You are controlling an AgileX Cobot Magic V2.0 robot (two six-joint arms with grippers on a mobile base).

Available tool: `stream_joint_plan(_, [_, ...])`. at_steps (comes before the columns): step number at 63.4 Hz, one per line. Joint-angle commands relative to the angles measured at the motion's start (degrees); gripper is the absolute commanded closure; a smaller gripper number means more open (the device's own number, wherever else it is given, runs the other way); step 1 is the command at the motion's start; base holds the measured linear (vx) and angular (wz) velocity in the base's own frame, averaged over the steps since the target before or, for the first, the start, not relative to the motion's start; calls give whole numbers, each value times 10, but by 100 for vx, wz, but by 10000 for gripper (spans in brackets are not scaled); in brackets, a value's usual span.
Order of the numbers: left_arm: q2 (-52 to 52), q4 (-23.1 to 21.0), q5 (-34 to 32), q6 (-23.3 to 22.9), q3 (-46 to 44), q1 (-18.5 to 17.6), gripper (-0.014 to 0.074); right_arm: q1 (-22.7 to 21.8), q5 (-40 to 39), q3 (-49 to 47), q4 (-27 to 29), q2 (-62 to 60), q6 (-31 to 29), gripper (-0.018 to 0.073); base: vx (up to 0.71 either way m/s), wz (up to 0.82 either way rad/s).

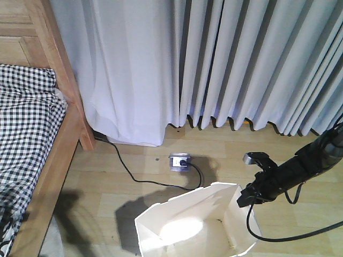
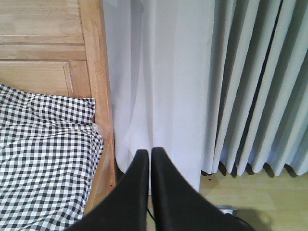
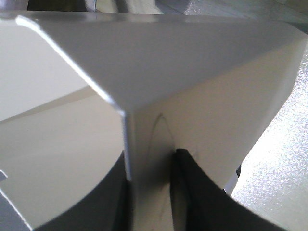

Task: Move trash bin to bedside with robot
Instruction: 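Drive up beside the bed frame with the bin held, then set the bin down beside the bed and open the right gripper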

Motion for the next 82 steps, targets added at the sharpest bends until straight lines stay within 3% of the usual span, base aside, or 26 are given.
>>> stream_joint_plan(1, [-8, -2, -40, -3, 11, -3, 602, -3, 116, -3, 20, -42, 3, 563, 0, 0])
stream_joint_plan(18, [-8, -2, -40, -3, 11, -3, 602, -3, 104, -7, 104, -42, -8, 563, 0, 0])
stream_joint_plan(29, [-8, -2, -40, -3, 11, -3, 602, -3, 82, -7, 108, -42, -18, 563, 0, 0])
stream_joint_plan(36, [-8, -2, -40, -3, 11, -3, 602, -7, 49, -7, 112, -42, 15, 562, 0, 0])
stream_joint_plan(52, [-8, -2, -40, -3, 11, -3, 602, -56, 22, -11, 144, -39, 26, 561, 0, 0])
stream_joint_plan(70, [-8, -2, -40, -3, 11, -3, 602, -75, 23, -124, 118, 41, 143, 558, 0, 0])
stream_joint_plan(82, [-8, -2, -40, -3, 11, -3, 602, -75, 46, -204, 90, 104, 153, 552, 0, 0])
